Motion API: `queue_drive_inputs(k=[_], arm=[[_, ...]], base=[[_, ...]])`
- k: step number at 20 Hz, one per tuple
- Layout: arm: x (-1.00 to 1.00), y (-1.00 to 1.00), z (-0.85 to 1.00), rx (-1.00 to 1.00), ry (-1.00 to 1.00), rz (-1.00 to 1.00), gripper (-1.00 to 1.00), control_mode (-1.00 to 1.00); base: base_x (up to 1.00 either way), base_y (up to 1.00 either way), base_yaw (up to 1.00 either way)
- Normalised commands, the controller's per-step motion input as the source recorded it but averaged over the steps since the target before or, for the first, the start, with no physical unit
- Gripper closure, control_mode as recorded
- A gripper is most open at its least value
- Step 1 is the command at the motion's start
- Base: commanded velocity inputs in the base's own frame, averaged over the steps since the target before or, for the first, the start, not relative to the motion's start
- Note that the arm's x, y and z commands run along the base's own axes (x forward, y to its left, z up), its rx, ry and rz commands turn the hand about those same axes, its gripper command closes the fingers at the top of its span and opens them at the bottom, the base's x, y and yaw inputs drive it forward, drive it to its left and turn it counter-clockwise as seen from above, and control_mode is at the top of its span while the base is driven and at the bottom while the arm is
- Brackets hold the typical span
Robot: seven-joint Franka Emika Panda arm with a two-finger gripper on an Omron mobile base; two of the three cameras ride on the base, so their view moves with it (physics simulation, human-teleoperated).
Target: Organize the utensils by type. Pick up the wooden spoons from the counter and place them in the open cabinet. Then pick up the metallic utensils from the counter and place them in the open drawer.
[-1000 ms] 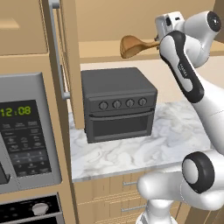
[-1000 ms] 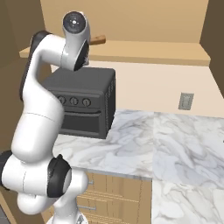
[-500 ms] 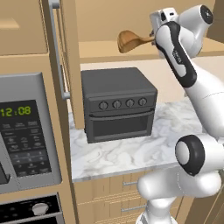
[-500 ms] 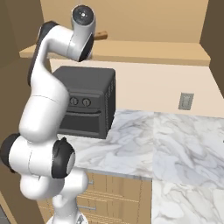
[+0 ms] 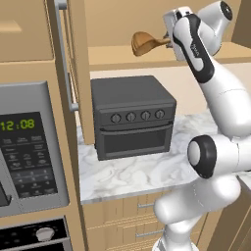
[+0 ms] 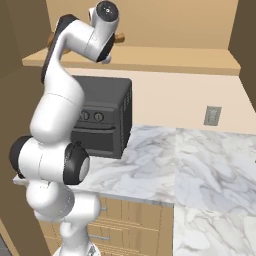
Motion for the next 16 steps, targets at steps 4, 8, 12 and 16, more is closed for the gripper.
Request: queue_drive_inputs(k=[4,8,12,16], arm=[[0.29,0.06,-0.25,0.00,0.00,0.00,1.00,-1.00],[0.21,0.08,-0.28,0.00,0.00,0.00,1.00,-1.00],[0.19,0.08,-0.21,0.00,0.00,0.00,1.00,-1.00],[0.35,0.01,-0.04,0.00,-0.01,0.00,1.00,-1.00]], base=[[0.00,0.00,0.00],[0.00,0.00,0.00],[0.00,0.00,0.00],[0.00,0.00,0.00]])
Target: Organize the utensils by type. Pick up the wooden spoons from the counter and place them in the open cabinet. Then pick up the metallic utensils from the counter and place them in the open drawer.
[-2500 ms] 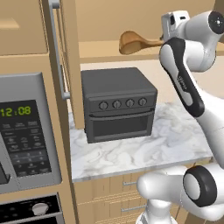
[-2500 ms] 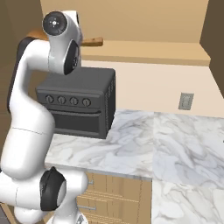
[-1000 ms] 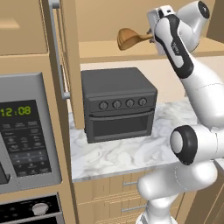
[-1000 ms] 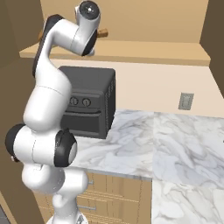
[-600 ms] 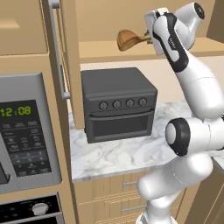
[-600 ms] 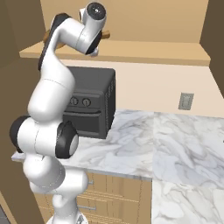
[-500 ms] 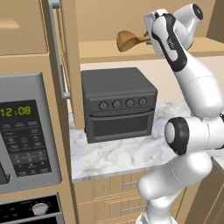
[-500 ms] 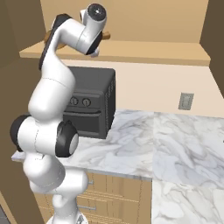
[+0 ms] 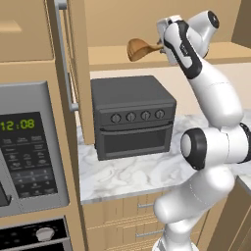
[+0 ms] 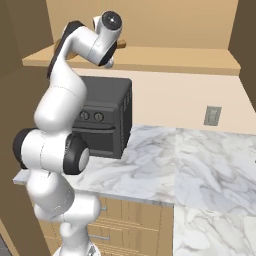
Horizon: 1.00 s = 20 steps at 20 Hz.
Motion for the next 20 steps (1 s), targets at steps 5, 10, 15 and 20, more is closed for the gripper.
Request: queue_drive_inputs(k=[5,10,15,20], arm=[[0.44,0.00,0.00,0.00,0.00,0.05,1.00,-1.00],[0.41,0.00,0.04,0.00,0.01,0.07,1.00,-1.00],[0.38,0.00,0.11,0.00,0.04,0.05,1.00,-1.00],[0.24,0.00,0.20,0.00,0.00,0.05,1.00,-1.00]], base=[[0.00,0.00,0.00],[0.00,0.00,0.00],[0.00,0.00,0.00],[0.00,0.00,0.00]])
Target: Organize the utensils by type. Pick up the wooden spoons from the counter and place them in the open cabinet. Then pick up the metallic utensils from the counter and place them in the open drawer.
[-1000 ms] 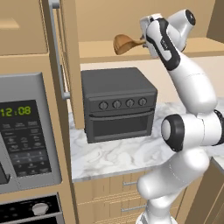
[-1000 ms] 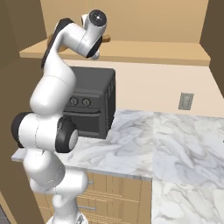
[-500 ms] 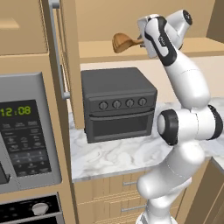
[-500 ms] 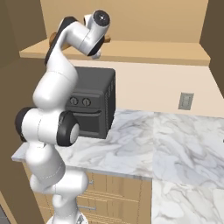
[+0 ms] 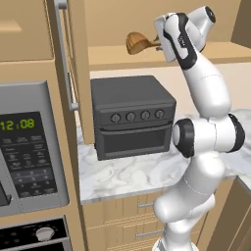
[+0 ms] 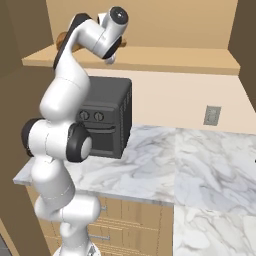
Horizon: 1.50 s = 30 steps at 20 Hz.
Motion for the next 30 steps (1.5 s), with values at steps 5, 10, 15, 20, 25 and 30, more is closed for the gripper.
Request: queue_drive_inputs(k=[5,10,15,20,25,30], arm=[[0.23,0.01,0.26,0.00,0.00,0.05,1.00,-1.00],[0.25,0.09,-0.02,0.00,0.00,0.01,1.00,-1.00],[0.12,0.04,-0.22,0.00,0.00,0.01,1.00,-1.00],[0.07,0.08,-0.23,0.00,0.00,0.00,-1.00,-1.00],[0.26,0.01,-0.06,0.00,0.00,0.00,-1.00,-1.00],[0.27,0.00,-0.01,0.00,0.00,0.00,-1.00,-1.00]], base=[[0.00,0.00,0.00],[0.00,0.00,0.00],[0.00,0.00,0.00],[0.00,0.00,0.00],[0.00,0.00,0.00],[0.00,0.00,0.00]])
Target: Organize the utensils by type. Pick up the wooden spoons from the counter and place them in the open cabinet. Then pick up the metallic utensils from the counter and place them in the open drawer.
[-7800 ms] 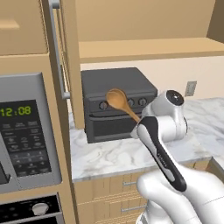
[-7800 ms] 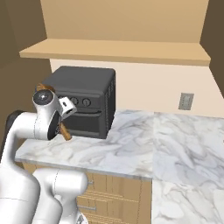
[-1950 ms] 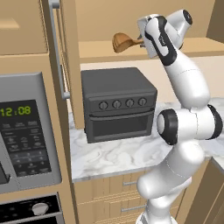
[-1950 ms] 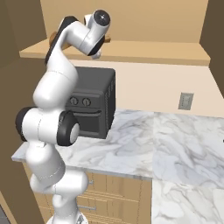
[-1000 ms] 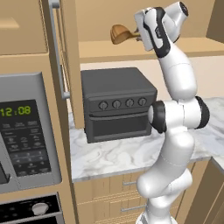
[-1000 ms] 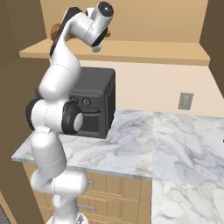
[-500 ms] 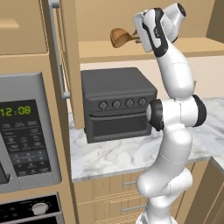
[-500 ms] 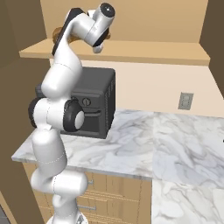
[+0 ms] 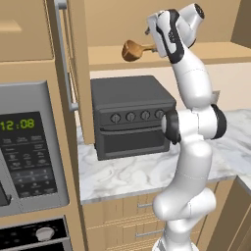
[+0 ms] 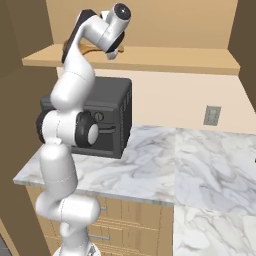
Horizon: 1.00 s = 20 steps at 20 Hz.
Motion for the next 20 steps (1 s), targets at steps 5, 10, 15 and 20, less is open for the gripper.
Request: queue_drive_inputs(k=[5,10,15,20], arm=[[0.20,0.00,-0.01,0.00,0.03,0.00,-1.00,-1.00],[-0.01,-0.06,0.00,0.00,0.06,0.01,-1.00,-1.00],[-0.25,-0.19,0.00,0.00,0.04,0.03,-1.00,-1.00],[-0.57,-0.09,-0.02,0.00,0.00,0.00,-1.00,-1.00]], base=[[0.00,0.00,0.00],[0.00,0.00,0.00],[0.00,0.00,0.00],[0.00,0.00,0.00]])
